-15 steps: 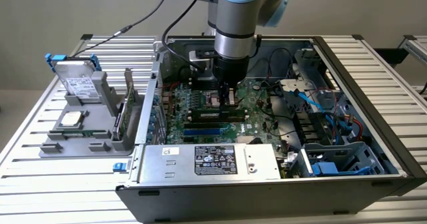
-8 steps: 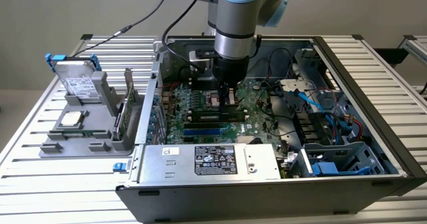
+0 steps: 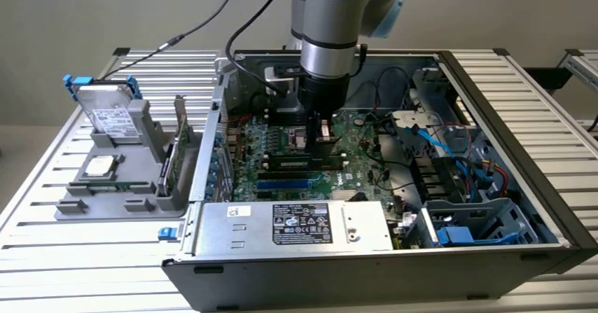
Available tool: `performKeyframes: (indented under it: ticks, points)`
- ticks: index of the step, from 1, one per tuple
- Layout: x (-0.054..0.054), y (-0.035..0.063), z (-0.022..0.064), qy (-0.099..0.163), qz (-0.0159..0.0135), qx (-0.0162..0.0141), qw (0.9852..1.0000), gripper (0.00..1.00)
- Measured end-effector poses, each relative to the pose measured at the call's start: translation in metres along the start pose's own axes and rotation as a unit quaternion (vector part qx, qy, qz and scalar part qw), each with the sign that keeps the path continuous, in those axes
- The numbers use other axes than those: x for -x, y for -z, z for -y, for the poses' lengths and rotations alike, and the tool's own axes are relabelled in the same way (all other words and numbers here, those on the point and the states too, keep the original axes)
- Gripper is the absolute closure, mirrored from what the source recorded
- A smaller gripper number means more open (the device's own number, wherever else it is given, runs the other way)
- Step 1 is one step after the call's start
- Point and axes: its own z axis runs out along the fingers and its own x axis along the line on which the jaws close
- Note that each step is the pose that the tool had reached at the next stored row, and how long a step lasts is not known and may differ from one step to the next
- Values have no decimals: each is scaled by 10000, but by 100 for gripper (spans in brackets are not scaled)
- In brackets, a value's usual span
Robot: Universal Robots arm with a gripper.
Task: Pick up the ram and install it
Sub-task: 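Insert the ram into the slot, then press down the ram until it locks into place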
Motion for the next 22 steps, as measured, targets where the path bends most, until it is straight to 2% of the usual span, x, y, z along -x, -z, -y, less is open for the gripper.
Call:
performKeyframes:
  ticks: [5, 9, 10, 11, 13, 14, 15, 16, 22]
  points:
    - [-16, 148, -9, -8, 1, 1, 10000, 54]
    - [-16, 158, -9, -11, 2, 1, 10000, 56]
    - [-16, 158, -9, -12, 2, 1, 10000, 69]
    - [-16, 158, -9, -11, 2, 1, 10000, 69]
    - [-17, 158, -9, -12, 1, 1, 10000, 82]
    - [-17, 158, -9, -11, 1, 1, 10000, 82]
    - [-17, 158, -9, -11, 2, 1, 10000, 87]
    - [-17, 158, -9, -11, 1, 1, 10000, 90]
    - [-17, 158, -9, -11, 1, 1, 10000, 90]
